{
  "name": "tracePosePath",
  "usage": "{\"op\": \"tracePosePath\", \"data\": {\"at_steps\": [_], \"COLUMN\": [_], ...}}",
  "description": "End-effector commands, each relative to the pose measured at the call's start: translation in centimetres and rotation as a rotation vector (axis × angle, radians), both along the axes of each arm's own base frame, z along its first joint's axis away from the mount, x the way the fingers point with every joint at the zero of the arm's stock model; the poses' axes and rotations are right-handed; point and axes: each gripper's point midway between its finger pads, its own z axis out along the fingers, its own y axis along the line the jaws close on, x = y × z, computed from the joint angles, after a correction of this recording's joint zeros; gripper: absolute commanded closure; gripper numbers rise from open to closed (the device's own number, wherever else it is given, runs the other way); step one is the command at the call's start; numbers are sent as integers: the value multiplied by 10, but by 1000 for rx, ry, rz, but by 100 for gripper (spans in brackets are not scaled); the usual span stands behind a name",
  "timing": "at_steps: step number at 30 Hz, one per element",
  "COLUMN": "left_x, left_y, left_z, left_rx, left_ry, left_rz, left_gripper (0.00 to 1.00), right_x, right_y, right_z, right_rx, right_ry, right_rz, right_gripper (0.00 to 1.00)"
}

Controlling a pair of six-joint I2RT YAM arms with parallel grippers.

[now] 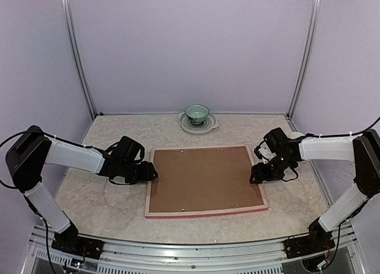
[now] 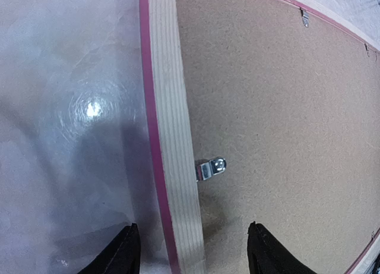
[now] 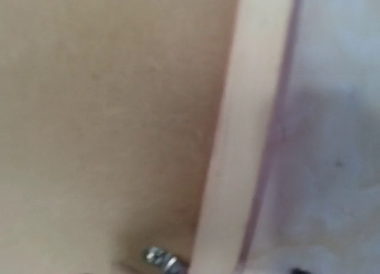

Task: Put the photo into the frame
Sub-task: Press the fastener onto the backboard, then pick up the photo frame from the center of the board.

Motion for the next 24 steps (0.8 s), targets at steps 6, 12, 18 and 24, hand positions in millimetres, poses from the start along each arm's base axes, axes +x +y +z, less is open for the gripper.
{"op": "tracePosePath", "data": {"at_steps": [6, 12, 18, 24], "left_x": [2, 7, 1, -22], "left_y": [12, 14, -2, -48], "left_z": [41, 76, 112, 147], "left_rx": [35, 49, 112, 172], "left_ry": [-100, -192, -326, -477], "left_rz": [20, 0, -97, -346], "left_gripper": [19, 1, 1, 1], "right_x": [22, 25, 24, 26], "right_y": [6, 2, -2, -5], "right_z": [65, 79, 74, 79], "right_rx": [65, 83, 77, 74], "right_ry": [-175, -243, -241, -266], "right_rz": [-10, -43, -64, -74], "right_gripper": [1, 1, 1, 1]}}
